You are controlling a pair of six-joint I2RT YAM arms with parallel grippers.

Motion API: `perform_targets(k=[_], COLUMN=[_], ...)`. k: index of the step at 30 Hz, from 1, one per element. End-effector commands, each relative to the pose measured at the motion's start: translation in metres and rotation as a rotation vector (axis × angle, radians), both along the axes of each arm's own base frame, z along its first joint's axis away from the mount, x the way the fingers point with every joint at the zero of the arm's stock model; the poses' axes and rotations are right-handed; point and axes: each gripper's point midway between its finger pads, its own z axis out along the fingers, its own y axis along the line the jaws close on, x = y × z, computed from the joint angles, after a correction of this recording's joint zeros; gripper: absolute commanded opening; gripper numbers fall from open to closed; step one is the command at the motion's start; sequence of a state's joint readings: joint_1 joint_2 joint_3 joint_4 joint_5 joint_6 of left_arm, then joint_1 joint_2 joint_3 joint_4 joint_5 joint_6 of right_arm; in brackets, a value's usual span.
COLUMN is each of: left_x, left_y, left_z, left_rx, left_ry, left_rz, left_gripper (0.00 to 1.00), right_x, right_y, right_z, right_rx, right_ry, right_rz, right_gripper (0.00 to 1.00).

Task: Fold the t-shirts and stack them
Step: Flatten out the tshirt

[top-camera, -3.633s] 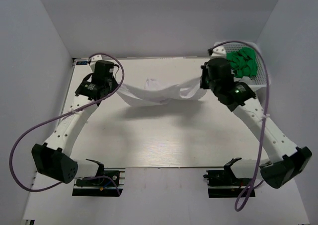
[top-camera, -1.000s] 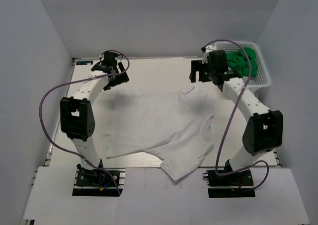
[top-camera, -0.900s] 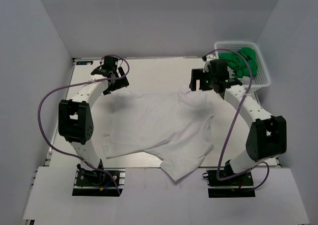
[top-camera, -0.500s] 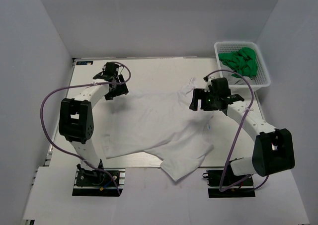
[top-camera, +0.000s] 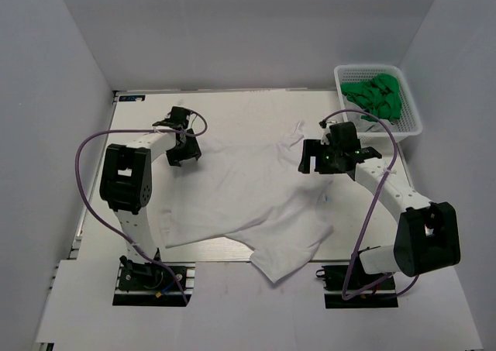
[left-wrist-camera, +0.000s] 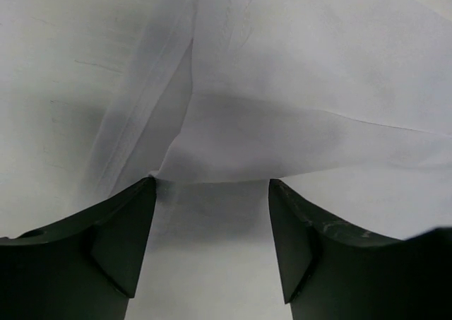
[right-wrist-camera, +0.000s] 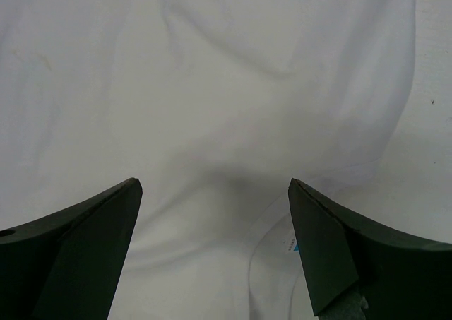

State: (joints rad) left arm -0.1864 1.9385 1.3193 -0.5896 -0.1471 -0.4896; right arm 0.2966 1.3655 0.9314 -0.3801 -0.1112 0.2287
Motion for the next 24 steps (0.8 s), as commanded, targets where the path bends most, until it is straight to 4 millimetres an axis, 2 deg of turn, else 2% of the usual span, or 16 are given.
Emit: perform_targets(k=[1,4,8,13,16,17,18,22,23,24], left_x=[0.006,0.015,0.023,0.030,0.031,0.034,0.033,0.035,0.035,0.036], left_y=[0.004,0.011,0.023,0.022,0.019,0.018,0.018,0.017,0.016,0.016], left_z=[0.019,0.028,0.025,0.024,0.020,0.024,0.018,0.019,0.023,0.028], left_rx=[0.010,0.050,0.104,0.102,0.092,0.090,0.092,0.086,0.084,0.082], left_ry=[-0.061,-0.094,-0.077,-0.091,-0.085,-0.097,-0.084,-0.073,-0.082,-0.094], left_rz=[0.020,0.043,0.073,0.062,0.041,0.042,0.041,0.037,0.037,0.038], left_gripper=[0.74,0.72,0.72,0.72,0.67,0.64,0.60,0.28,0.17,0.13], right_x=[0.006,0.008,0.012,0.014,0.015,0.016,0.018,0.017,0.016,0.016], right_y=[0.000,0.002,0.002,0.002,0.002,0.002,0.001,0.001,0.001,-0.001], right_z=[0.018,0.018,0.017,0.016,0.017,0.015,0.017,0.018,0.016,0.015], right_rx=[-0.002,0.002,-0.002,-0.006,-0.009,-0.012,-0.011,-0.019,-0.020,-0.021], right_ry=[-0.041,-0.038,-0.032,-0.024,-0.023,-0.018,-0.021,-0.022,-0.016,-0.016], right_rz=[0.002,0.005,0.002,0.001,0.000,-0.003,-0.006,-0.006,-0.007,-0.009], right_gripper=[0.90,0.90,0.90,0.90,0.90,0.90,0.90,0.90,0.90,0.90])
